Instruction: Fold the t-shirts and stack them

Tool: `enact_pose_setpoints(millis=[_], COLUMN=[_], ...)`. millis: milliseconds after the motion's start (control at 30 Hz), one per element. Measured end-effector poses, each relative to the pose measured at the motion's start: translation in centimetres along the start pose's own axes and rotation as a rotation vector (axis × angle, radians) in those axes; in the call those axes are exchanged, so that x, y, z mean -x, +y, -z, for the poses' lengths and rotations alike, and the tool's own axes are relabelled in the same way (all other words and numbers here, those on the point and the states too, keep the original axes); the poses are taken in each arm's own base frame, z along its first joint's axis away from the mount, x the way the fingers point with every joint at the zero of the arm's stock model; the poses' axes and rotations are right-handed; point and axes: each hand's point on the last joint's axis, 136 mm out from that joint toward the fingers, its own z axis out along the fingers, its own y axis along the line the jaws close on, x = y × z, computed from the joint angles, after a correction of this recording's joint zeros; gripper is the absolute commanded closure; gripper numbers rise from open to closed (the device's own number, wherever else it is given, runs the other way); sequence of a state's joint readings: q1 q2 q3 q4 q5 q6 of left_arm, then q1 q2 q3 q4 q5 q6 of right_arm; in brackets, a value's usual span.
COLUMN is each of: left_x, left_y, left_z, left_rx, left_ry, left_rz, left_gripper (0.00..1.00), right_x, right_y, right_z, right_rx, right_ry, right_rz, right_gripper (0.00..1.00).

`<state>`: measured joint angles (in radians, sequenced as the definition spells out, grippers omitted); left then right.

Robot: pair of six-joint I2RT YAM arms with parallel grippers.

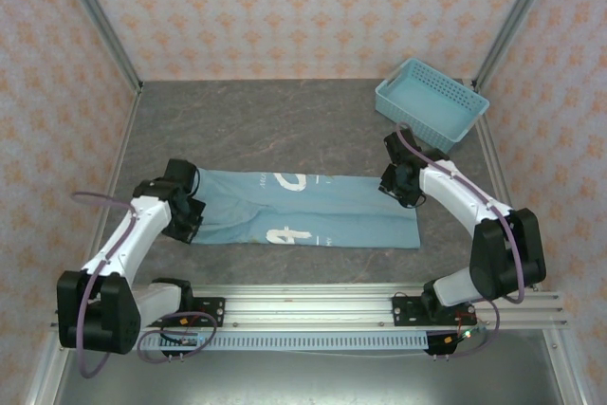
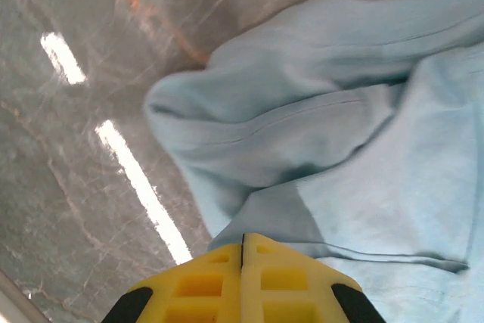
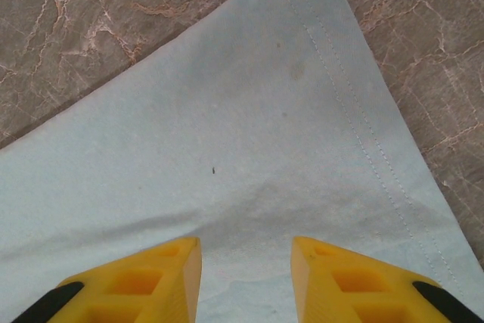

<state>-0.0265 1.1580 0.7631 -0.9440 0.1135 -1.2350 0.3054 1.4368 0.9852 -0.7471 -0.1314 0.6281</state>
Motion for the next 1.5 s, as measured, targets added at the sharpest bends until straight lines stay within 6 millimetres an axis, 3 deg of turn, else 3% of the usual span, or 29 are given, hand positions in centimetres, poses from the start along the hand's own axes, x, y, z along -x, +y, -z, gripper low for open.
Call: enact_pose_setpoints(millis=[333,633,700,767,900,1000,1167,1233,1367,1500], left_x=[2.8,4.2,4.5,4.8,5.6,5.9,4.1,2.5,-1.2,-3.1], left_y=[-3.1,-1.5,-1.4,-1.6,-2.5,-3.0,-4.5,-4.8,-4.2,-4.2], left_z=[-0.1,-3.3,-3.8,-4.0,-3.4,-1.7,3.1,3.5,0.5,-2.6], left_rx=[0.119,0.33,0.363,0.382,0.377,0.347,0.138,0.067,0.063,0.12], left_ry=[-0.071,-0.103,-0.107,-0.114,-0.149,-0.192,-0.23,-0.182,-0.03,0.067], left_rz=[-0.2,-0.344,-0.373,-0.4,-0.423,-0.429,-0.404,-0.381,-0.321,-0.268], left_gripper=[1.0,1.0,0.89,0.72,0.5,0.49,0.62,0.65,0.69,0.76], right_x=[0.0,-0.5,-0.9,-1.3,-1.5,-1.5,-0.6,-0.1,0.6,0.8], right_y=[0.0,-0.6,-1.0,-1.4,-1.7,-1.8,-1.6,-1.4,-0.6,-0.4], right_z=[0.0,-0.5,-0.8,-1.1,-1.5,-1.6,-1.7,-2.1,-3.9,-5.4], right_rx=[0.0,-0.016,-0.026,-0.039,-0.052,-0.06,-0.062,-0.068,-0.093,-0.124], right_ry=[0.0,0.013,0.022,0.031,0.038,0.037,0.032,0.04,0.073,0.105], right_rz=[0.0,0.001,-0.001,0.0,0.001,0.003,0.025,0.04,0.093,0.132], right_gripper=[0.64,0.64,0.63,0.63,0.62,0.61,0.62,0.63,0.64,0.64])
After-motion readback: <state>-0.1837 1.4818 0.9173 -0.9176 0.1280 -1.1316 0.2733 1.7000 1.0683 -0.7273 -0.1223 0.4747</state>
